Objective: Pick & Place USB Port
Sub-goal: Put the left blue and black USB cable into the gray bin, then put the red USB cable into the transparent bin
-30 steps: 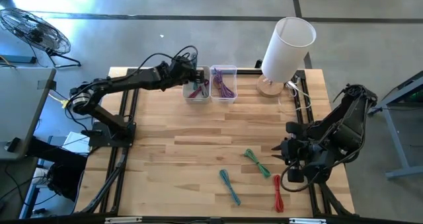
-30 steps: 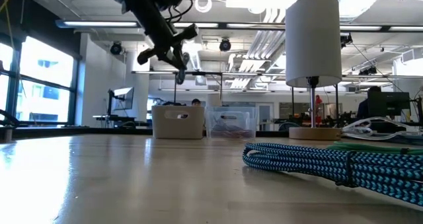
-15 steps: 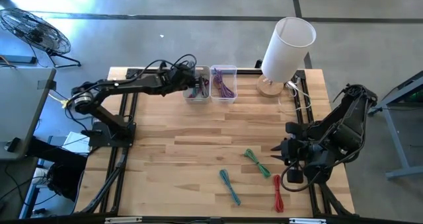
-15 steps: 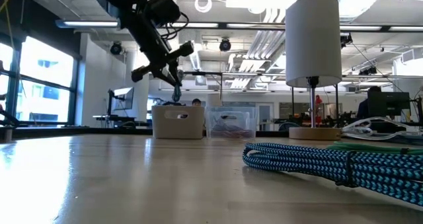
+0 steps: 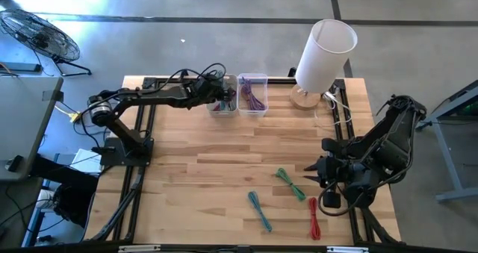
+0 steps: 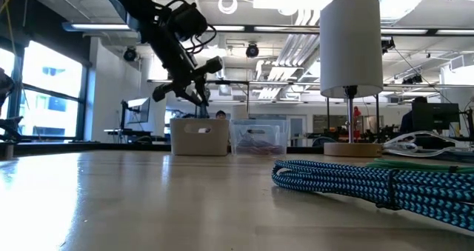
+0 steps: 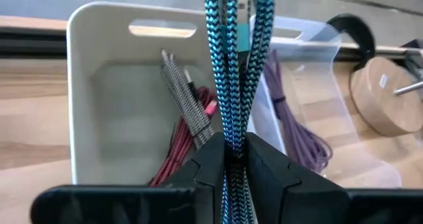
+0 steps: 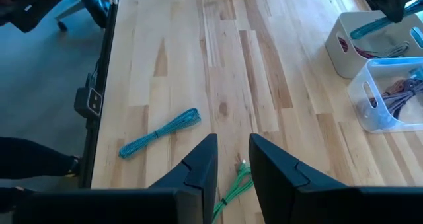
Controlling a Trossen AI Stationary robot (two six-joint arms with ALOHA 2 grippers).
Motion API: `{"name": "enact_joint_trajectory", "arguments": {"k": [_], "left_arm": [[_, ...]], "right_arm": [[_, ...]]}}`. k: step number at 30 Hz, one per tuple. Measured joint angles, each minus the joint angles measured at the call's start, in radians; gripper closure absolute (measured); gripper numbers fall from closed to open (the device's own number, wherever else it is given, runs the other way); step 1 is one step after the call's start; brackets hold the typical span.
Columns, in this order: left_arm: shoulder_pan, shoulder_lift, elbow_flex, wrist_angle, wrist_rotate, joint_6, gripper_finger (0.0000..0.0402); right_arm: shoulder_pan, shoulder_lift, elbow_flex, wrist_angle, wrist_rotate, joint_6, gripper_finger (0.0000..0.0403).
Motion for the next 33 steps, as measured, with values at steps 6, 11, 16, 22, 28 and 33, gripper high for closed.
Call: {"name": "enact_joint_trajectory", "arguments": {"k": [6, 11, 16, 22, 28, 33], "left_arm": [[0.033, 0.000, 0.000, 0.005, 0.040, 0.002, 0.0340], [0.058, 0.000, 0.000, 0.051, 0.112, 0.079, 0.0338], [0.071, -0.004, 0.000, 0.205, 0.216, 0.237, 0.0338], [0.069, -0.009, 0.001, 0.529, 0.642, 0.696, 0.0337], [0.056, -0.036, 0.002, 0.745, 1.195, 0.743, 0.0337], [-0.023, -0.094, 0.002, 0.722, 1.445, 0.653, 0.0337]], "right_arm": [[0.000, 0.000, 0.000, 0.004, 0.000, 0.000, 0.0325], [0.000, 0.000, 0.000, 0.003, 0.000, -0.001, 0.0325], [0.000, 0.000, 0.000, 0.000, -0.001, -0.002, 0.0325], [0.000, 0.000, 0.000, 0.000, -0.023, -0.012, 0.0325], [0.000, 0.000, 0.000, 0.000, -0.099, -0.021, 0.0325], [0.000, 0.000, 0.000, -0.001, -0.249, 0.017, 0.0325]]}}
